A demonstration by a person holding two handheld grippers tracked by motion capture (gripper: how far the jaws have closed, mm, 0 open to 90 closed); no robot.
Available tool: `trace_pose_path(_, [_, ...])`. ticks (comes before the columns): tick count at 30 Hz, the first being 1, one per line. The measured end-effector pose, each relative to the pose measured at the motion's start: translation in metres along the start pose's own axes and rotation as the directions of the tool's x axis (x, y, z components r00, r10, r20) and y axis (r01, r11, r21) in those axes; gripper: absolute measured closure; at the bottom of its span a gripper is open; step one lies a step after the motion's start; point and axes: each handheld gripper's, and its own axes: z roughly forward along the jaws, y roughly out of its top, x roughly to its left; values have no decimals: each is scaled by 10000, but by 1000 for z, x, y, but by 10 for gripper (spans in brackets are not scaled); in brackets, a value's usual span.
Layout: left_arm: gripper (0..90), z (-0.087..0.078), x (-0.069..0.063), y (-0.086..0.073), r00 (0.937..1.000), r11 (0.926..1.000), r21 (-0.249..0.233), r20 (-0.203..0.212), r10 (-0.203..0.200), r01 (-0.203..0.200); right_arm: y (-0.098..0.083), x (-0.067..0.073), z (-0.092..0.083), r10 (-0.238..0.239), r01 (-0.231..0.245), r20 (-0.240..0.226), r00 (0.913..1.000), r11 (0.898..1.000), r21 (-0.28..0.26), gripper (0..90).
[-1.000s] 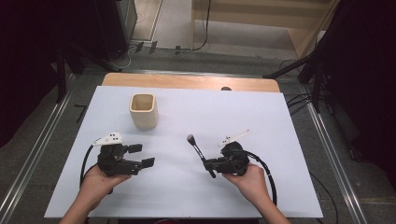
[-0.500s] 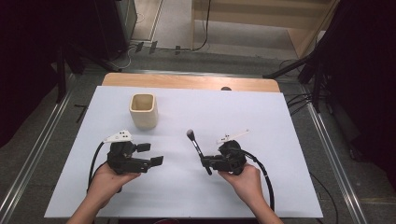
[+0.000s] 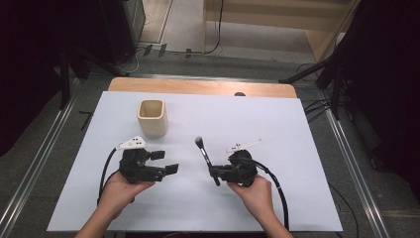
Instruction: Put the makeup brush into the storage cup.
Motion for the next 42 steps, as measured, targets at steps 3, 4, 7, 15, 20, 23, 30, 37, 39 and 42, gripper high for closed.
trace_pose_path(3, [195,3,-2,2,10000,10000,9,83,-27,27,0,2,1,6,-6,42,10000,10000,-39,803])
trace_pose_path(4, [196,4,-2,3,10000,10000,3,93,-33,33,0,2,1,-17,17,45,10000,10000,-68,803])
trace_pose_path(7, [196,8,-4,5,9999,9999,66,114,-94,93,1,4,1,36,-35,78,10000,9999,-148,803])
trace_pose_path(15, [200,18,-4,7,9997,9994,252,143,-222,218,2,9,6,193,-187,173,9997,9993,-327,803])
trace_pose_path(20, [208,22,-5,9,9994,9993,257,204,-294,289,2,14,11,234,-225,195,9995,9988,-444,803])
trace_pose_path(23, [213,23,-5,11,9987,9989,135,228,-458,455,3,17,14,262,-252,173,9995,9984,-507,803])
trace_pose_path(30, [228,27,-6,12,9971,9975,70,289,-711,709,3,20,18,364,-352,146,9992,9965,-759,802])
trace_pose_path(37, [240,34,-9,12,9931,9940,32,422,-1091,1091,1,24,21,528,-506,200,9984,9940,-970,803])
trace_pose_path(39, [246,36,-9,12,9920,9929,57,437,-1186,1184,1,25,22,521,-495,224,9984,9936,-1016,803])
trace_pose_path(42, [264,38,-10,13,9890,9903,-97,535,-1381,1388,1,25,23,571,-543,234,9981,9929,-1060,802])
